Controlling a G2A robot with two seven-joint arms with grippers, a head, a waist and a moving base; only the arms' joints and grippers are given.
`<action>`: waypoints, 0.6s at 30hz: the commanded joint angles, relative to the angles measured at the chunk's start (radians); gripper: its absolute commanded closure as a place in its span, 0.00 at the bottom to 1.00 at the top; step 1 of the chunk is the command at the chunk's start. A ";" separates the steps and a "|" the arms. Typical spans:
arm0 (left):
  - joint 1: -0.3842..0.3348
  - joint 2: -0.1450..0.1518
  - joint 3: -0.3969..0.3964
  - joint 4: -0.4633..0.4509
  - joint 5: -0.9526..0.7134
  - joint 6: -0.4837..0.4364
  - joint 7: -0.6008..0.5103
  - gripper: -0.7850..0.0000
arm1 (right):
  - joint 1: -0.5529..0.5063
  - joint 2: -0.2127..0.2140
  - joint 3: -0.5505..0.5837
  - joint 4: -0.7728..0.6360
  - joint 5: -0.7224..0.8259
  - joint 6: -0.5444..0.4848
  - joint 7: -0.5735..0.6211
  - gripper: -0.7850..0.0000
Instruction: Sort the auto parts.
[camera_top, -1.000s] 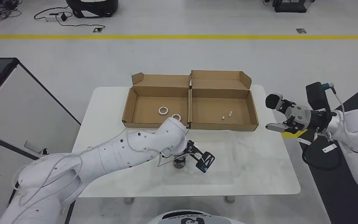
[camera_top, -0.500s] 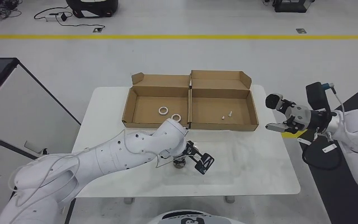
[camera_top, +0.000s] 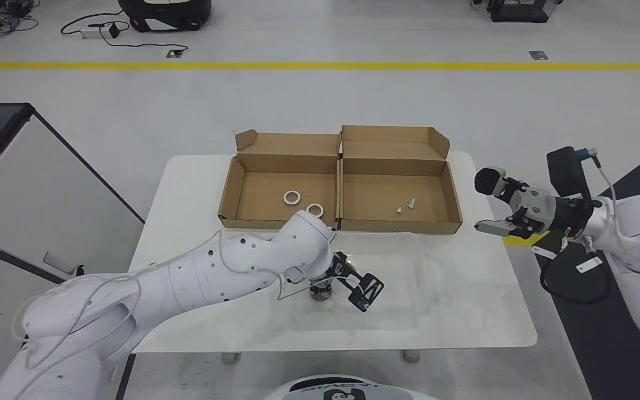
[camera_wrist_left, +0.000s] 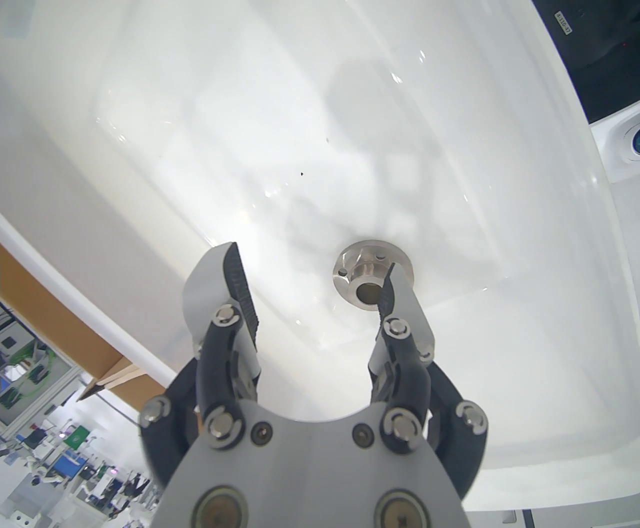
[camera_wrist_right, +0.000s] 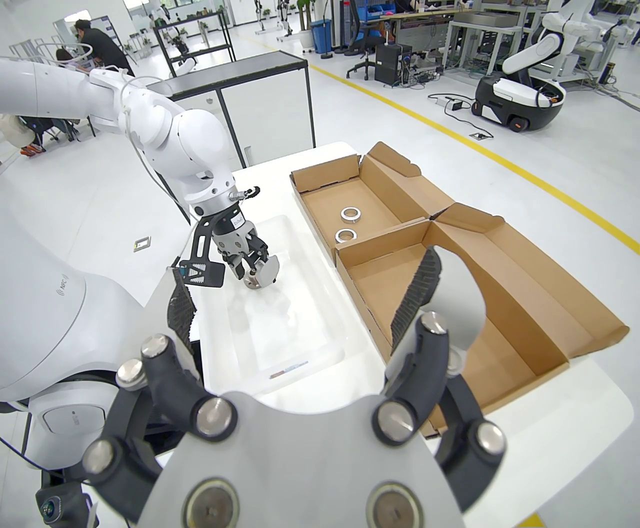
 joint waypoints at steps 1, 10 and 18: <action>0.000 0.000 0.000 0.000 -0.001 0.000 0.000 0.00 | 0.000 0.000 0.000 0.000 0.000 0.000 0.000 0.00; 0.017 0.003 -0.001 0.006 0.029 0.000 0.019 0.00 | 0.000 0.000 0.000 0.000 0.000 0.000 0.000 0.00; 0.030 0.008 0.000 0.011 0.043 0.000 0.004 0.00 | 0.000 0.000 0.000 0.000 0.000 0.000 0.000 0.00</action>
